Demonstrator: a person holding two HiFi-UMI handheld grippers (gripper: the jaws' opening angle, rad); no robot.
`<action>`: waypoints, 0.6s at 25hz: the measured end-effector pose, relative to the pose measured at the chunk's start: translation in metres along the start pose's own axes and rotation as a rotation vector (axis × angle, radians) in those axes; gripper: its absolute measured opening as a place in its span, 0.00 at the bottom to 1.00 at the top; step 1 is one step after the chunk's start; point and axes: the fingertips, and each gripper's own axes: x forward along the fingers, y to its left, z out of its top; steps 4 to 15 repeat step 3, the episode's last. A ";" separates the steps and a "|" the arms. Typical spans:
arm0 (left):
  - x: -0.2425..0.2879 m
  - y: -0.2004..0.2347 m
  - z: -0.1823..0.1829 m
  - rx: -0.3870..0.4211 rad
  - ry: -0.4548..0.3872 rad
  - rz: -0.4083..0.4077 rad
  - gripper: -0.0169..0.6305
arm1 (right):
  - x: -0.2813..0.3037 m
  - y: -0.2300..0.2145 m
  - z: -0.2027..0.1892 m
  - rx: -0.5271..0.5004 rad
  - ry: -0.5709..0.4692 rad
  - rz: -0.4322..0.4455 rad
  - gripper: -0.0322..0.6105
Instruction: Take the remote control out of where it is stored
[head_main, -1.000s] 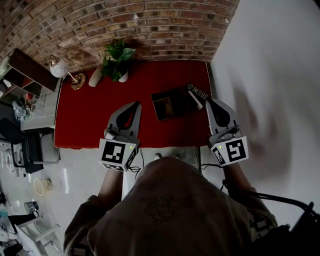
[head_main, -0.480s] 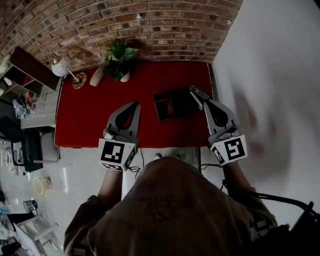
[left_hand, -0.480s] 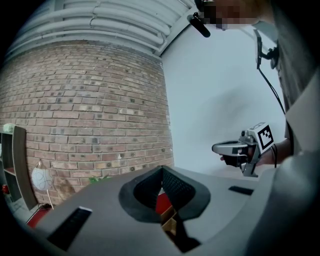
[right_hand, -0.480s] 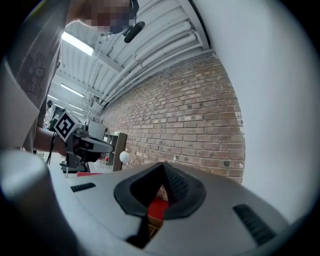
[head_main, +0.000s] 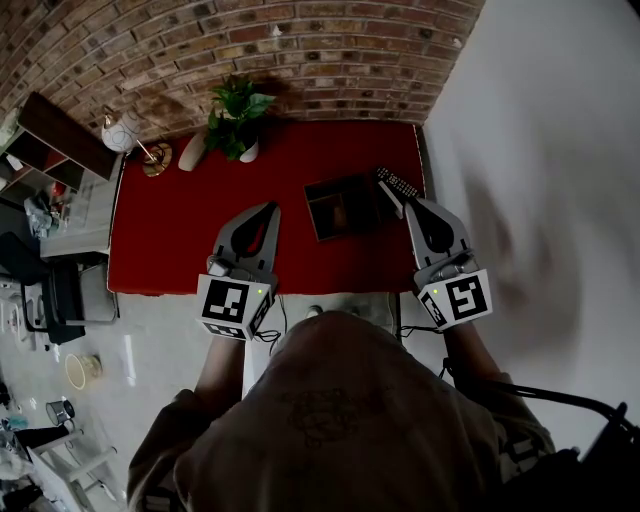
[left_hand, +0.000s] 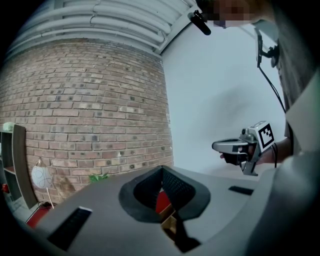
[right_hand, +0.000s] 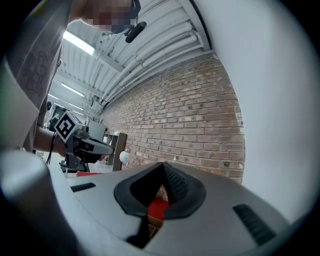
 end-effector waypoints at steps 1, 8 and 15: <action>0.000 0.000 0.000 0.000 0.001 -0.001 0.04 | 0.000 0.000 0.000 0.000 0.001 0.001 0.07; 0.001 0.000 -0.001 0.000 0.002 -0.003 0.04 | 0.000 0.001 -0.001 -0.001 0.002 0.002 0.07; 0.001 0.000 -0.001 0.000 0.002 -0.003 0.04 | 0.000 0.001 -0.001 -0.001 0.002 0.002 0.07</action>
